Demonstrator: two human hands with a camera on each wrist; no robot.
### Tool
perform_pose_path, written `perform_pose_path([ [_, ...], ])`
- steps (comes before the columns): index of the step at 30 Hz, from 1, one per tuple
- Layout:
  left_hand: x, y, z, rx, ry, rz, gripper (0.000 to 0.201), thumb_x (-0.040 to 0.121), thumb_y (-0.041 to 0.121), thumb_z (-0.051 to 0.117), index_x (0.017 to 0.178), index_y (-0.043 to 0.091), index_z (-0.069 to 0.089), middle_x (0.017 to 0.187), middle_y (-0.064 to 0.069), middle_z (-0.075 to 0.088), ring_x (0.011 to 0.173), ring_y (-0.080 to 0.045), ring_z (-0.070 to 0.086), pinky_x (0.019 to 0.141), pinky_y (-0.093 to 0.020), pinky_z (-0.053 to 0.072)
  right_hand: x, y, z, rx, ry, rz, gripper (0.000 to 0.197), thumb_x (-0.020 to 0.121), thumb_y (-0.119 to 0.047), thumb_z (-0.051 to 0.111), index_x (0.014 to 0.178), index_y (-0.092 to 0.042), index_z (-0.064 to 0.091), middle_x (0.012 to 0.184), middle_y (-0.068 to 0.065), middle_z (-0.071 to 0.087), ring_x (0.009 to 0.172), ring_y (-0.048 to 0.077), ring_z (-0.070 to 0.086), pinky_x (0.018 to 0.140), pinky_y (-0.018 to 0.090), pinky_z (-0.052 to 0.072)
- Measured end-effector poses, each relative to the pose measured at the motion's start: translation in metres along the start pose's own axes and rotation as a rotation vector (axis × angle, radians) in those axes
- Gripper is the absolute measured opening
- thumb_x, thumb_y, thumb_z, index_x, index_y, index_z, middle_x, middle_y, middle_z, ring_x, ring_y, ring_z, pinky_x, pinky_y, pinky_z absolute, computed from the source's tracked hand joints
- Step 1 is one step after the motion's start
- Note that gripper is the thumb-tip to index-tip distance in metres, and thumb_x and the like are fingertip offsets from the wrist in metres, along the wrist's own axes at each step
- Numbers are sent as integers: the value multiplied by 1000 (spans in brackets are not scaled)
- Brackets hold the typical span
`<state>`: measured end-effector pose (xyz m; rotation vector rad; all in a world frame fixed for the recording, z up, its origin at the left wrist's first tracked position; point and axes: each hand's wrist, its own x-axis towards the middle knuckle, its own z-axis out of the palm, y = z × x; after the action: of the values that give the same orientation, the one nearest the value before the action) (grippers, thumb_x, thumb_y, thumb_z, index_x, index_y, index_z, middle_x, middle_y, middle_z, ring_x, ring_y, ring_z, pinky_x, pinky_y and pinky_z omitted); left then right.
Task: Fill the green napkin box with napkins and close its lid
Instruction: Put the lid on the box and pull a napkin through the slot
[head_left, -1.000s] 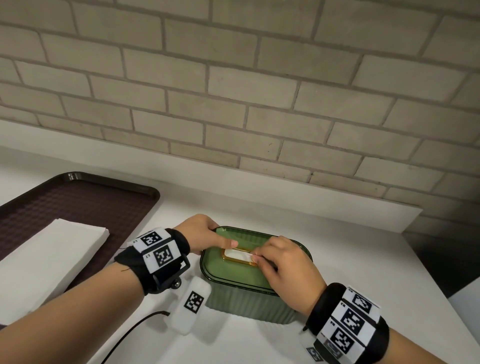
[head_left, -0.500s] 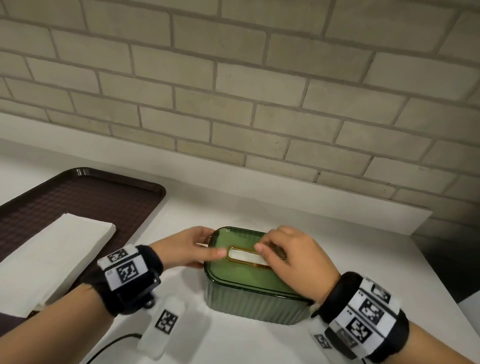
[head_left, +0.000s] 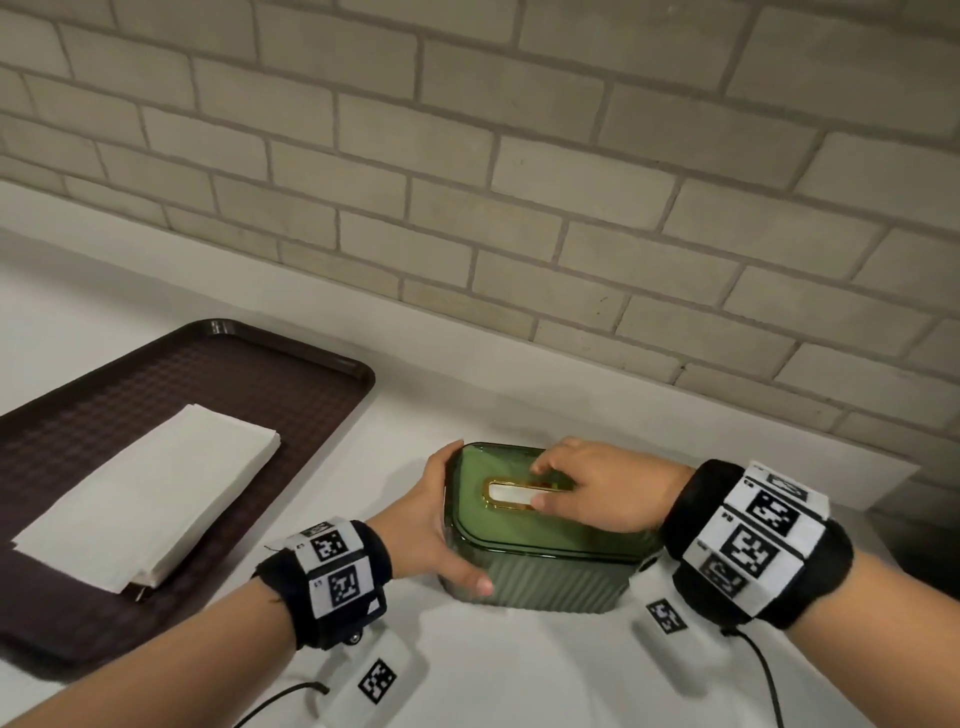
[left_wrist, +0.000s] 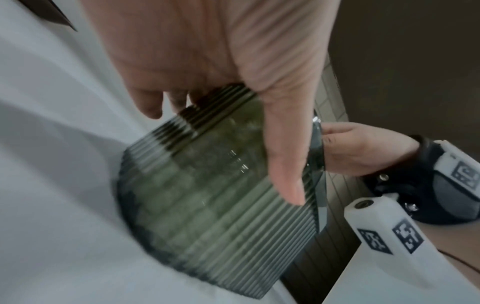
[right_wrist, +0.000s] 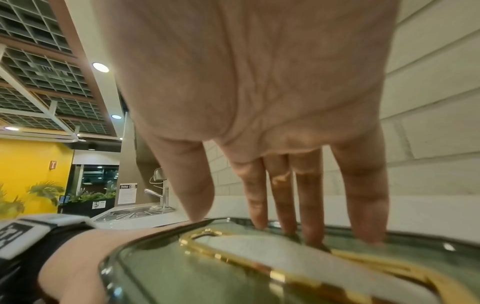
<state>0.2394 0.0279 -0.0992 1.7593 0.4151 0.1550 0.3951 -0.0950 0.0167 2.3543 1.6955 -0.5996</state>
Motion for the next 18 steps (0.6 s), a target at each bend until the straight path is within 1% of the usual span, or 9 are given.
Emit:
perform_pose_path([
  [3,4,-1,4,-33,36,17,126,51,5,90,143,24,6,129,14,44,121,0,46,99,-16,42,7,-5,-12,35,-22,31,68,89,-57,47,144,-19,33,145,2,38,129,19,42,109,32,34],
  [5,5,0,4,-14,71,4,121,52,4,89,141,24,10,124,12,46,115,0,49,93,-15,45,19,-14,-17,59,-8,40,76,87,-62,46,147,-18,28,151,3,31,135,20,35,112,32,30],
  [7,6,1,5,14,92,-8,117,54,2,88,137,24,10,119,12,48,108,1,51,83,-10,46,32,-27,-15,67,-23,43,80,83,-68,46,144,-17,34,148,4,36,133,22,39,111,35,32],
  [9,6,2,5,30,89,-16,115,55,2,87,136,25,10,117,9,49,104,1,52,76,-7,47,45,-39,-10,85,-44,39,76,76,-73,51,126,-15,52,126,5,58,112,23,56,99,36,45],
  [10,6,2,5,37,86,-22,114,55,3,87,135,25,10,116,8,50,104,1,52,75,-6,47,51,-45,-8,90,-47,39,74,73,-75,53,116,-14,57,112,5,64,101,21,61,92,35,49],
  [12,7,4,4,47,94,-21,110,55,2,87,131,25,11,116,6,50,103,1,52,74,-4,46,60,-53,-8,69,-49,57,75,70,-77,54,106,-11,61,100,5,66,89,19,62,81,32,51],
  [14,7,4,5,46,109,-15,107,54,0,87,128,24,12,112,8,50,102,1,52,74,-4,45,68,-56,-10,60,-65,82,76,69,-77,55,102,-9,63,98,5,67,83,18,60,73,29,46],
  [16,7,4,5,47,118,-7,105,54,0,86,126,24,13,110,9,50,101,2,52,74,-4,45,73,-57,-14,58,-91,91,77,68,-76,58,105,-8,62,104,6,67,86,18,60,74,29,45],
  [18,6,3,6,42,113,2,106,53,2,87,127,23,14,113,7,51,105,-2,54,79,-9,47,75,-56,-16,57,-126,85,77,70,-73,60,110,-6,60,111,7,65,90,18,58,73,27,43],
])
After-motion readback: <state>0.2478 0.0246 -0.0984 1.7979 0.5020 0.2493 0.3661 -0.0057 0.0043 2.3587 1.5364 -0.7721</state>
